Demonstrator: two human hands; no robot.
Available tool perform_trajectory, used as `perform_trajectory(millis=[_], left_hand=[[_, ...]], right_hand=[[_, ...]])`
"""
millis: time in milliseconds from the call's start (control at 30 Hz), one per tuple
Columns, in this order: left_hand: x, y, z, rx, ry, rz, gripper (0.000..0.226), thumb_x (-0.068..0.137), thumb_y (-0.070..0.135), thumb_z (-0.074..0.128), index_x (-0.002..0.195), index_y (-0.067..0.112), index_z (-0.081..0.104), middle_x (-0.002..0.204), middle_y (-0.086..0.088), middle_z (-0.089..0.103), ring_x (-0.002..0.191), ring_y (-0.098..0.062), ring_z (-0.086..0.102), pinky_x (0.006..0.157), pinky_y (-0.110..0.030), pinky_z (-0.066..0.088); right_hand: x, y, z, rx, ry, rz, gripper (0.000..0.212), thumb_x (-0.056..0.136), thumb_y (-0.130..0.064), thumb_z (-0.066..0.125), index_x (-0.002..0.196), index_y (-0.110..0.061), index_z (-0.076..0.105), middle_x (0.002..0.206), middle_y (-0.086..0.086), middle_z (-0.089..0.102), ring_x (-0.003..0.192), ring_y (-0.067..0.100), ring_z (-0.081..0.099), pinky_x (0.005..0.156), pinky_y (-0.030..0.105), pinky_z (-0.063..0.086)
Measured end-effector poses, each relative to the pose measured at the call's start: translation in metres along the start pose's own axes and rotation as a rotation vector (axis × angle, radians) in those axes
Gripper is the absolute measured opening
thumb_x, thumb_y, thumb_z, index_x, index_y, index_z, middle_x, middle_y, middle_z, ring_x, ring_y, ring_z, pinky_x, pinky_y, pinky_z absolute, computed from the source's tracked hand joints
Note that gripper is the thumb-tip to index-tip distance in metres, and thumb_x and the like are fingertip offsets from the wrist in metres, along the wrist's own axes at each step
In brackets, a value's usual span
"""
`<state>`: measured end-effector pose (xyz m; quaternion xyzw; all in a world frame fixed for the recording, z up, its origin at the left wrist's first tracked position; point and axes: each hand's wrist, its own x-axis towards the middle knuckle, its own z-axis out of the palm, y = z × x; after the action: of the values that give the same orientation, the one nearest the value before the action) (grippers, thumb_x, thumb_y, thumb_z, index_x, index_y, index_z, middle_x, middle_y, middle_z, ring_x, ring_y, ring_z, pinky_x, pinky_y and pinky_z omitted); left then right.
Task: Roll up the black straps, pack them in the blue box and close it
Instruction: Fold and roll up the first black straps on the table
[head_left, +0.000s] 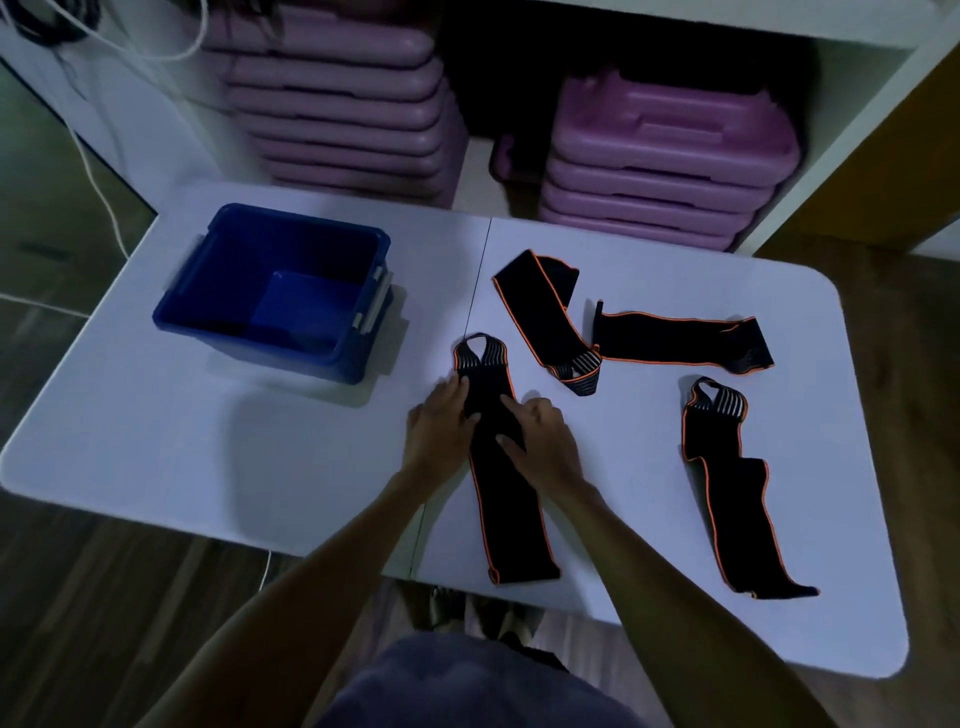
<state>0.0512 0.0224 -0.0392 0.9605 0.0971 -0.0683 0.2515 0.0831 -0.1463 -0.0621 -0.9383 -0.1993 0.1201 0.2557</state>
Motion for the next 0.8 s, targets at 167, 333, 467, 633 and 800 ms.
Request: perform_trajectory(millis=[167, 333, 467, 633, 800], left_hand=[[0.000, -0.021, 0.009, 0.383, -0.204, 0.106, 0.076, 0.088, 0.057, -0.005, 0.146, 0.015, 0.023, 0.156, -0.004, 0.023, 0.144, -0.025, 0.020, 0.107, -0.053, 0.029], [0.023, -0.025, 0.002, 0.472, -0.267, 0.176, 0.070, 0.092, 0.055, 0.008, 0.148, 0.013, 0.014, 0.159, -0.008, 0.013, 0.145, -0.029, 0.010, 0.108, -0.059, 0.023], [-0.002, -0.009, -0.002, 0.236, -0.220, 0.150, 0.056, 0.099, 0.040, 0.027, 0.148, 0.013, 0.016, 0.160, -0.006, 0.005, 0.147, -0.020, -0.002, 0.114, -0.050, 0.007], [-0.077, -0.022, 0.007, -0.007, -0.258, 0.343, 0.056, 0.095, 0.053, 0.028, 0.139, 0.022, 0.042, 0.154, 0.003, 0.030, 0.143, -0.003, 0.009, 0.115, -0.036, 0.009], [-0.097, -0.050, 0.022, 0.446, -0.306, 0.533, 0.058, 0.096, 0.054, 0.016, 0.144, 0.024, 0.031, 0.155, -0.002, 0.027, 0.143, -0.012, 0.011, 0.105, -0.042, 0.016]], right_hand=[[0.004, 0.001, 0.009, -0.301, 0.072, -0.076, 0.055, 0.079, -0.034, 0.073, 0.129, -0.016, 0.058, 0.099, 0.022, 0.060, 0.083, 0.039, 0.059, 0.057, 0.037, 0.052], [0.015, -0.008, 0.003, -0.264, -0.043, 0.035, 0.060, 0.093, -0.044, 0.051, 0.145, -0.020, 0.036, 0.123, 0.025, 0.048, 0.109, 0.042, 0.048, 0.078, 0.044, 0.048], [-0.008, -0.009, -0.014, 0.157, -0.093, 0.151, 0.052, 0.097, -0.043, 0.043, 0.145, -0.024, 0.037, 0.137, 0.014, 0.042, 0.130, 0.030, 0.035, 0.097, 0.044, 0.041], [-0.097, 0.017, -0.007, 0.393, -0.165, 0.041, 0.034, 0.093, -0.045, 0.046, 0.124, -0.038, 0.058, 0.127, -0.005, 0.058, 0.119, 0.008, 0.049, 0.099, 0.042, 0.043], [-0.140, 0.035, 0.020, -0.075, -0.067, -0.202, 0.047, 0.096, -0.055, 0.033, 0.131, -0.033, 0.055, 0.150, -0.001, 0.038, 0.141, 0.019, 0.028, 0.108, 0.036, 0.028]])
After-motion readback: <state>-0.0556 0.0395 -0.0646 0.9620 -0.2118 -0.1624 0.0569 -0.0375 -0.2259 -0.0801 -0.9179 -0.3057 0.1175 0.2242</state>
